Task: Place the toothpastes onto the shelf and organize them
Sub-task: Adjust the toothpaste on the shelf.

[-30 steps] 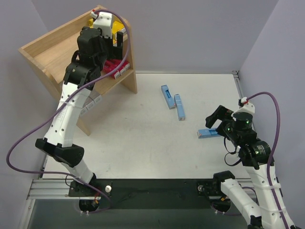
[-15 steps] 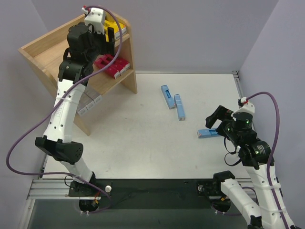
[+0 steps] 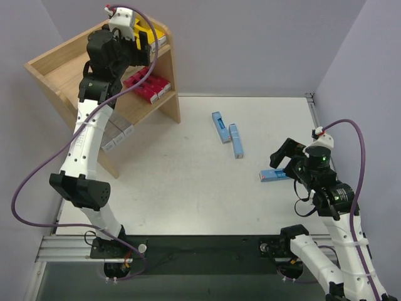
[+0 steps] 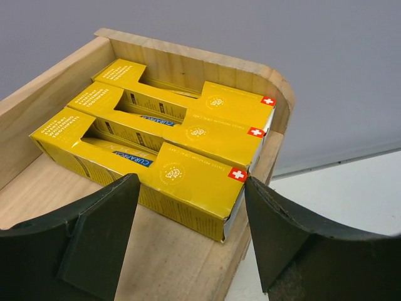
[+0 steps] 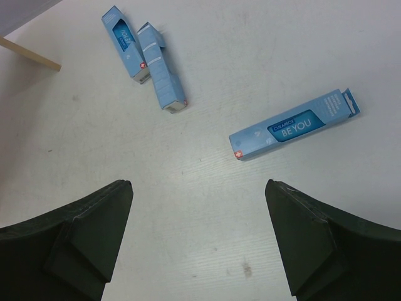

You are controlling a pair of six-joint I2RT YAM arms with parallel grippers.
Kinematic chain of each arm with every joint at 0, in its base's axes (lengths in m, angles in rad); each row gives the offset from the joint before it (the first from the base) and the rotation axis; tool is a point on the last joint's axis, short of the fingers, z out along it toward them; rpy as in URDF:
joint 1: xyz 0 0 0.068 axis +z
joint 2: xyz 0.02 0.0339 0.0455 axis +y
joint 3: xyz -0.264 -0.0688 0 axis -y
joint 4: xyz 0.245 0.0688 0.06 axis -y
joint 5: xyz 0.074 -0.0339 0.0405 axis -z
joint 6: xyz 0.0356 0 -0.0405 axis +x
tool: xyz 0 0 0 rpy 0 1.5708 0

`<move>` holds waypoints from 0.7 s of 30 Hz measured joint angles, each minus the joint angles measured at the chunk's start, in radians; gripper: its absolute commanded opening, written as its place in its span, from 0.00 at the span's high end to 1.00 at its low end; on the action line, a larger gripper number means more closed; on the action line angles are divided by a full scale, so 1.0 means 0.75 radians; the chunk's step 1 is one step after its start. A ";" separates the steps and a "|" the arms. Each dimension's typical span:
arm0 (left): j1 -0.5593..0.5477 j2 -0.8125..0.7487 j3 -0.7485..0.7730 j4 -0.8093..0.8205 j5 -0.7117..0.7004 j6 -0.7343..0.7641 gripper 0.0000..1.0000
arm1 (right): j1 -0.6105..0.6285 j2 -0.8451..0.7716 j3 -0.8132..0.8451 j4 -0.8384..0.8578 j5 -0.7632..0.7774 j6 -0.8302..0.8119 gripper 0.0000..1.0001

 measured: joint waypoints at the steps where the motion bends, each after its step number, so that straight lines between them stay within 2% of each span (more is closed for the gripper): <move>1: 0.007 0.000 -0.009 0.013 0.004 0.000 0.21 | 0.000 0.001 0.000 0.000 0.000 0.000 0.08; 21: 0.074 -0.073 -0.237 0.283 0.152 -0.097 0.19 | -0.008 0.026 0.001 0.000 -0.001 0.001 0.08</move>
